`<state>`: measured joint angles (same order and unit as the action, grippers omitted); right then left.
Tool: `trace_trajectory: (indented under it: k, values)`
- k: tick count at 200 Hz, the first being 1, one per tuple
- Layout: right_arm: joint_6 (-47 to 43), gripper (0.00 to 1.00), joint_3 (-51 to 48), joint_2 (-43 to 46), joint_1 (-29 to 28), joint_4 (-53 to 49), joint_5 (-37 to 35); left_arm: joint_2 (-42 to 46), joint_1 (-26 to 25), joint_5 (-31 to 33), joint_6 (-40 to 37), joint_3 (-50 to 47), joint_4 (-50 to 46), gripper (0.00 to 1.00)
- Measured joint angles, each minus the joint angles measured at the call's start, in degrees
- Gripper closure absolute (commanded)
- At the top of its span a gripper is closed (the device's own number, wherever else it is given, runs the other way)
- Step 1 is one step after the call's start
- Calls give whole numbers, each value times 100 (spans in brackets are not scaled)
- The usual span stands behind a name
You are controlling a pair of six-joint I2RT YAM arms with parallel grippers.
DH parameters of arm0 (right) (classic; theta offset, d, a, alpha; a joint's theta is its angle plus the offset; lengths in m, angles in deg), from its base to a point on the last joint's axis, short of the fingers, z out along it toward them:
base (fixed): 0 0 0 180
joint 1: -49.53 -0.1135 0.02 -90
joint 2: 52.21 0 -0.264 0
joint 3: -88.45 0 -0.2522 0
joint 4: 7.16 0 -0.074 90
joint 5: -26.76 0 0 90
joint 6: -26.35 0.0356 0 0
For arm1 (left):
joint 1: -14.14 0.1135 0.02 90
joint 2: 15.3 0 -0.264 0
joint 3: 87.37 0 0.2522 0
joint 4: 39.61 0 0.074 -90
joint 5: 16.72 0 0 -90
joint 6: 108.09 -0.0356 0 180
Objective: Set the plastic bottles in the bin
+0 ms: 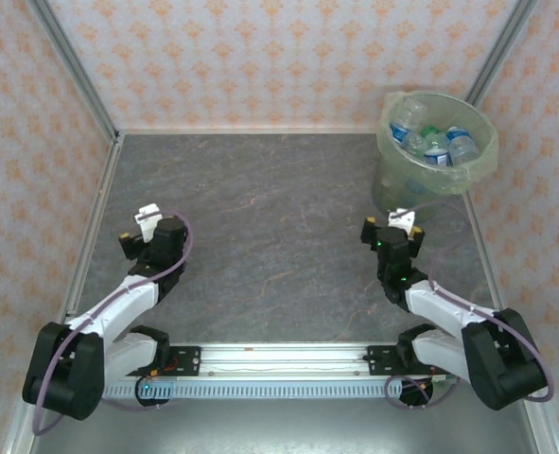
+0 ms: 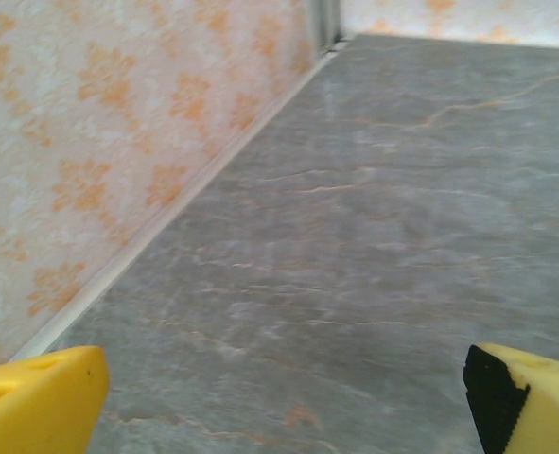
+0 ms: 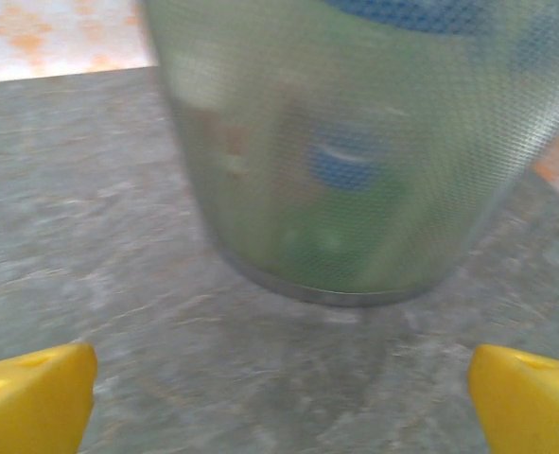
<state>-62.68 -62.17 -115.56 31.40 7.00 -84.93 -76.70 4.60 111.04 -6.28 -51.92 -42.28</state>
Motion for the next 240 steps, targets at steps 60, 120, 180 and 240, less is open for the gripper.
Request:
trace_trajectory:
  k: [60, 120, 180, 240]
  values:
    - [37, 0, -385, -879, 852, 1996, 208, -1058, 603, -688, -518, -804, 2752, 0]
    - [-243, 0, -321, -1937, 1067, 3477, 691, -2192, 671, -2103, -894, -719, 4988, 0]
    - [-278, 0, -391, -2361, 1386, 4157, 1445, -2612, 848, -2745, -914, -907, 5952, 0]
    - [-278, 0, -372, -2363, 1482, 4155, 1770, -2614, 846, -2887, -940, -907, 6207, 0]
